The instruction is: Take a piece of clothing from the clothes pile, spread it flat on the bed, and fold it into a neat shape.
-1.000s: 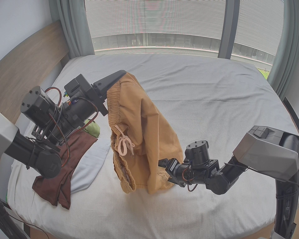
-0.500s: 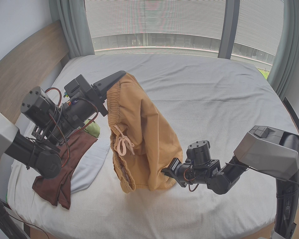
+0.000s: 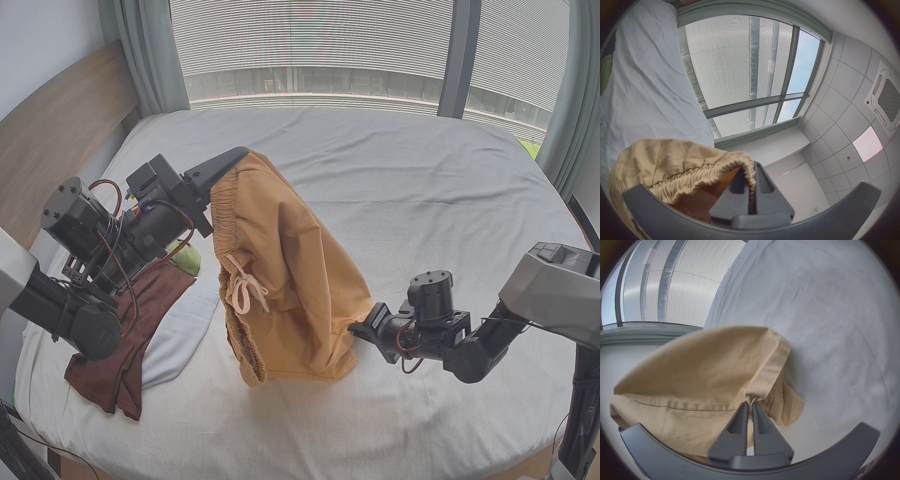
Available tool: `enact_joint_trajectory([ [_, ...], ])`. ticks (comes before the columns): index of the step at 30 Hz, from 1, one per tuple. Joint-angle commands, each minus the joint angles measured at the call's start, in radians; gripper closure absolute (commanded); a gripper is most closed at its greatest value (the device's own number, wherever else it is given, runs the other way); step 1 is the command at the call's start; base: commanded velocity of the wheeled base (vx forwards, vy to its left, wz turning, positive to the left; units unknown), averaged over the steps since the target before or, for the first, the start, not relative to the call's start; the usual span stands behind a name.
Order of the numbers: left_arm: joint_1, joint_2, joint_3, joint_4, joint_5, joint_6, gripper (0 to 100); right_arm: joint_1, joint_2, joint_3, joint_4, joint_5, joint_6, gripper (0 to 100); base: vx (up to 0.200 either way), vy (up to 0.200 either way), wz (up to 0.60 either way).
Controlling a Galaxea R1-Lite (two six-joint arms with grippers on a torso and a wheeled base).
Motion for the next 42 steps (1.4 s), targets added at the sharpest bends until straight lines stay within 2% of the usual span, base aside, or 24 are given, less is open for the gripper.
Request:
enact_joint_trajectory([
  [1, 0.014, 0.002, 0.034, 0.000, 0.000, 0.000, 100, -0.053, -0.100, 0.064, -0.019, 0.005, -0.026, 100, 0.000, 0.000, 0.00],
  [5, 0.017, 0.002, 0.056, 0.000, 0.000, 0.024, 100, -0.085, -0.140, 0.091, -0.022, 0.008, -0.047, 100, 0.000, 0.000, 0.00],
  [12, 0.013, 0.029, 0.123, 0.001, 0.001, 0.188, 100, -0.157, -0.229, 0.118, -0.019, 0.072, -0.083, 100, 0.000, 0.000, 0.00],
  [17, 0.025, 0.031, 0.132, 0.001, 0.003, 0.191, 100, -0.206, -0.289, 0.128, -0.022, 0.109, -0.090, 100, 0.000, 0.000, 0.00],
  [22, 0.037, 0.057, 0.154, 0.001, 0.003, 0.203, 100, -0.264, -0.320, 0.165, -0.023, 0.207, -0.092, 100, 0.000, 0.000, 0.00],
  [26, 0.048, 0.088, 0.157, 0.000, 0.003, 0.215, 100, -0.280, -0.310, 0.184, -0.023, 0.224, -0.129, 100, 0.000, 0.000, 0.00],
  [31, 0.048, 0.141, 0.161, 0.000, 0.003, 0.246, 100, -0.289, -0.223, 0.208, -0.048, 0.288, -0.221, 100, 0.000, 0.000, 0.00],
  [38, 0.050, 0.166, 0.160, -0.002, 0.003, 0.272, 100, -0.292, -0.125, 0.211, -0.198, 0.298, -0.239, 100, 0.000, 0.000, 0.00],
  [42, 0.047, 0.161, 0.161, -0.002, 0.003, 0.272, 100, -0.284, -0.097, 0.210, -0.215, 0.299, -0.274, 100, 0.000, 0.000, 0.00],
])
